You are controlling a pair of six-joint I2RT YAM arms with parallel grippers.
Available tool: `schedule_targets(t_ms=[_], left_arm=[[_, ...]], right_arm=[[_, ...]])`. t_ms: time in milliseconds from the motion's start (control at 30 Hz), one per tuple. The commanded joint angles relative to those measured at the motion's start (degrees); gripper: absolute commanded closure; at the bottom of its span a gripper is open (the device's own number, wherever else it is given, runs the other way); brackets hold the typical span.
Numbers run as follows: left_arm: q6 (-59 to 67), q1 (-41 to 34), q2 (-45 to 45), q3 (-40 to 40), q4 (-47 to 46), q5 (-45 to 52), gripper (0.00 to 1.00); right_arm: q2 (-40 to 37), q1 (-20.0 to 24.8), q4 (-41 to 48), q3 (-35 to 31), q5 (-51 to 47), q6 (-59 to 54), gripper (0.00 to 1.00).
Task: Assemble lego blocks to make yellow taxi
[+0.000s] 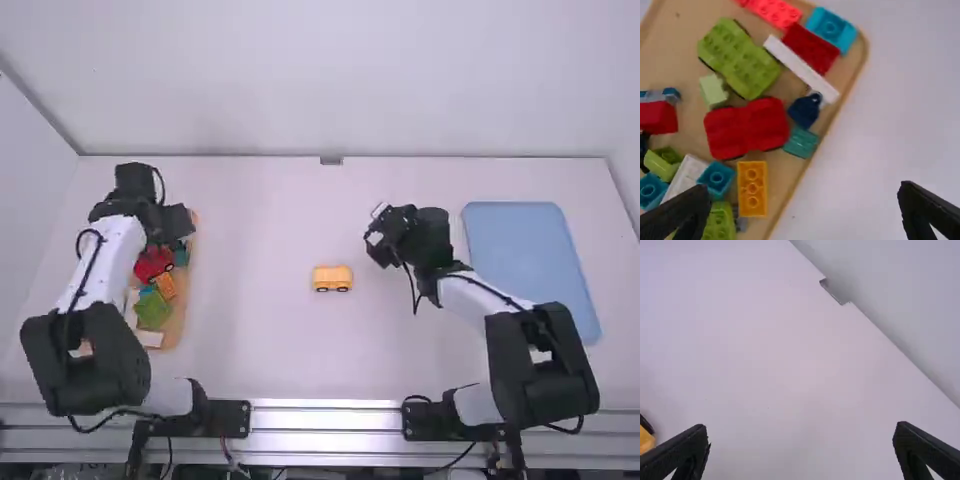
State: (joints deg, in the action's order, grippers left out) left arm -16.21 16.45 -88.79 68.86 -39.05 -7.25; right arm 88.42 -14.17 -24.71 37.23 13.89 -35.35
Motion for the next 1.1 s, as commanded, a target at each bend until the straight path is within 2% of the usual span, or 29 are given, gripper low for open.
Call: schedule_targets(t_ms=[0,100,133,200,233,300,333,600,767,833,867,1000,1067], left_arm=[[3.23,3.02,-2.75,2.60,-2.71,5.70,0.01],[2.03,4.52,-4.15,3.61,-3.87,3.45,0.00],[1.62,4.90,-4.52,3.58,-3.56,3.08,0.03],[1.68,5.46,-4.90,3.45,-4.07,3.34,0.15],[1.68,5.46,-4.94,3.45,-4.26,3.32,0.17],[1.68,5.09,-5.64,3.45,-5.79,3.15,0.34],[1.70,5.07,-5.84,3.45,-5.99,3.15,0.36],[0.83,5.73,-9.88,-0.72,-1.90,0.33,0.32],[2.40,5.75,-11.93,-2.21,0.52,0.17,0.39],[2.40,5.73,-12.31,-3.10,2.58,0.13,0.48],[2.38,5.73,-12.41,-3.43,3.08,0.11,0.50],[1.60,5.75,-12.63,-5.46,3.58,0.04,0.53],[-1.38,5.73,-12.63,-6.14,3.32,-3.23,0.52]], right_arm=[[-0.63,-0.63,-0.68,0.17,-0.68,0.42,0.02],[-0.63,-0.39,-1.01,0.17,-0.66,0.44,0.02],[-0.63,-0.39,-0.96,0.17,-0.68,0.44,0.02],[-0.63,-0.39,-1.01,0.17,-0.66,0.46,0.02],[-0.63,-0.42,-1.01,0.17,-0.66,0.42,0.02],[-0.63,-0.55,-1.03,0.17,-0.68,0.44,0.02],[-0.63,-0.63,-1.03,0.17,-0.68,0.44,0.02],[-0.63,-0.46,-0.94,0.17,-0.26,0.44,0.02],[-0.61,-0.35,-1.57,0.17,-0.24,0.42,0.02],[-0.63,-0.35,-1.92,0.17,-0.24,0.44,0.02],[-0.63,-0.35,-1.90,0.17,-0.24,0.44,0.02],[-0.63,-0.35,-1.90,0.17,-0.26,0.44,0.02],[-0.63,-0.35,-2.12,0.17,-0.24,0.42,0.02]])
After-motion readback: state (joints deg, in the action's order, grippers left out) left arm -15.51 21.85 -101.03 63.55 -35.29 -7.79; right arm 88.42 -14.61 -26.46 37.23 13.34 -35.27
